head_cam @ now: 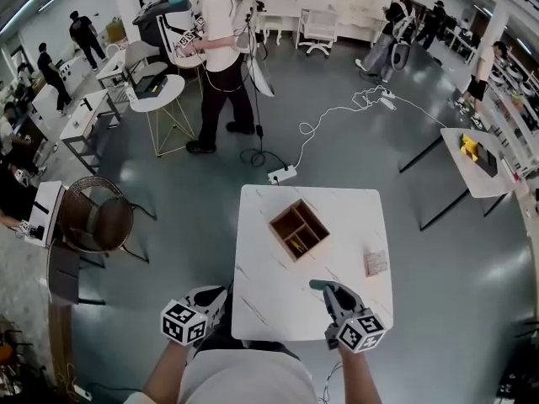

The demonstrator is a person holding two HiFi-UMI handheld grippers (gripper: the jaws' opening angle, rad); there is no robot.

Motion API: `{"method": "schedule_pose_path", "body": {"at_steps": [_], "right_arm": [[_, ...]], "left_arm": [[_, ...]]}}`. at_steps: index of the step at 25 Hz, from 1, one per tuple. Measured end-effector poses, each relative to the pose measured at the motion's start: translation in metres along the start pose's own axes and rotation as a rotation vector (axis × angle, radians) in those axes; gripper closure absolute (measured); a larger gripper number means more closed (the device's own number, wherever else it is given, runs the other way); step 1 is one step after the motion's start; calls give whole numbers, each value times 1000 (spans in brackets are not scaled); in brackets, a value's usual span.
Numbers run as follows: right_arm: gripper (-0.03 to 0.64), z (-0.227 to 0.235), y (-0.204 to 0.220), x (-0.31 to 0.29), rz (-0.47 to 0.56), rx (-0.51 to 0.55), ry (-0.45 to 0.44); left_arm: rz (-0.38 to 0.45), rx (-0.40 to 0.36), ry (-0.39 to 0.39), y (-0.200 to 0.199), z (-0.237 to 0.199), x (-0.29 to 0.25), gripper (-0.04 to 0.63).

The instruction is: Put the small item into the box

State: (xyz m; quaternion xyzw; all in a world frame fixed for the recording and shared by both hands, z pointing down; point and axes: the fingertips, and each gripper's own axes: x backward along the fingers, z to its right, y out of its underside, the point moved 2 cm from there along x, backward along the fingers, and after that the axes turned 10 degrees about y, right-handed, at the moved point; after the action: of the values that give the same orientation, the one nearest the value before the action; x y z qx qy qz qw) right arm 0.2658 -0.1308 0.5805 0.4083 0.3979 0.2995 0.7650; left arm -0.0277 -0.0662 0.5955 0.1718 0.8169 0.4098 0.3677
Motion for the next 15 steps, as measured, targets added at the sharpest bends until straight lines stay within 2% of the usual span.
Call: {"method": "schedule_pose_path", "body": {"at_steps": [10, 15], "right_arm": [[535, 0, 0, -30, 1, 1, 129], [535, 2, -4, -52, -17, -5, 199]], "left_arm": [[-25, -27, 86, -27, -53, -20, 581], [-63, -25, 139, -34, -80, -32, 581]]}}
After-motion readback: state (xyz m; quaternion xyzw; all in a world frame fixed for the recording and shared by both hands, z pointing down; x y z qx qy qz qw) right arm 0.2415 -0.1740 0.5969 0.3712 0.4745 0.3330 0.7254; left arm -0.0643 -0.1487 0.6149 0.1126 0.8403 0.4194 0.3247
